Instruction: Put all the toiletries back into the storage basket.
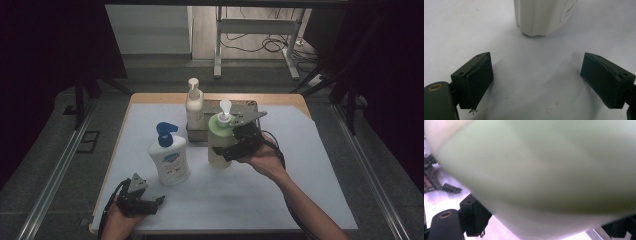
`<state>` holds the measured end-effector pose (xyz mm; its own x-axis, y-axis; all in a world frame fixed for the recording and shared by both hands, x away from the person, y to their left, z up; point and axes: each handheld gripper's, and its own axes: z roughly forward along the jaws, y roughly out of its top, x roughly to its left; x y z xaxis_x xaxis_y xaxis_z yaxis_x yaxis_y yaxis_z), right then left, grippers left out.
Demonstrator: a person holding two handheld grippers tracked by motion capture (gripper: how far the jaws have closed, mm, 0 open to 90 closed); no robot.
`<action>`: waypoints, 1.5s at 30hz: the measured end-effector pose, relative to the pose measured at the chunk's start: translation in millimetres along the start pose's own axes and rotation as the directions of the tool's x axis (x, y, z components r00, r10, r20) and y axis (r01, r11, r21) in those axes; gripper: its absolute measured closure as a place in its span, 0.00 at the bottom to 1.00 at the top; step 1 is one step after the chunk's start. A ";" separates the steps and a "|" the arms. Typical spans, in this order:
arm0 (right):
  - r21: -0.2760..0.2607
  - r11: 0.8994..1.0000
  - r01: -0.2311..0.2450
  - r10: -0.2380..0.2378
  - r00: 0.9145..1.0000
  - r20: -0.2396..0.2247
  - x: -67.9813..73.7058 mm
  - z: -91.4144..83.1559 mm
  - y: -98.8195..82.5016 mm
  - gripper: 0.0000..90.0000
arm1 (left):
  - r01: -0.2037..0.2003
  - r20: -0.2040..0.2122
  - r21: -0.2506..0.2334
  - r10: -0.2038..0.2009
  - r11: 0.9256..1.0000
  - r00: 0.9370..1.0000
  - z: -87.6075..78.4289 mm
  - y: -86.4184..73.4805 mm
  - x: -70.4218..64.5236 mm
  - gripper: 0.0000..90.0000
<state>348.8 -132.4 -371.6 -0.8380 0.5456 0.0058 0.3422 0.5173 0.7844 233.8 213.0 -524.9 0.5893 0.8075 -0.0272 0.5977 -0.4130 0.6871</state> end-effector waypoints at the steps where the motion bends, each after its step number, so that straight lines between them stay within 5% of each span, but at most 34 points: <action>1: -0.002 1.000 -0.002 0.002 1.000 0.003 -1.2 -0.6 1.2 0.14 | 0.000 0.000 0.000 0.000 1.000 1.000 0.0 0.0 0.0 0.12; 45: -0.039 0.997 -0.060 0.066 0.984 0.164 -56.0 9.0 52.8 0.14 | 0.001 0.001 0.000 -0.001 1.000 1.000 0.0 0.0 0.1 0.12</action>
<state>417.6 -129.7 -336.1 -0.7329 0.6789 -0.0442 0.3753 0.4576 0.8061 233.9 213.1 -524.9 0.5890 0.8076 -0.0290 0.5987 -0.4119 0.6870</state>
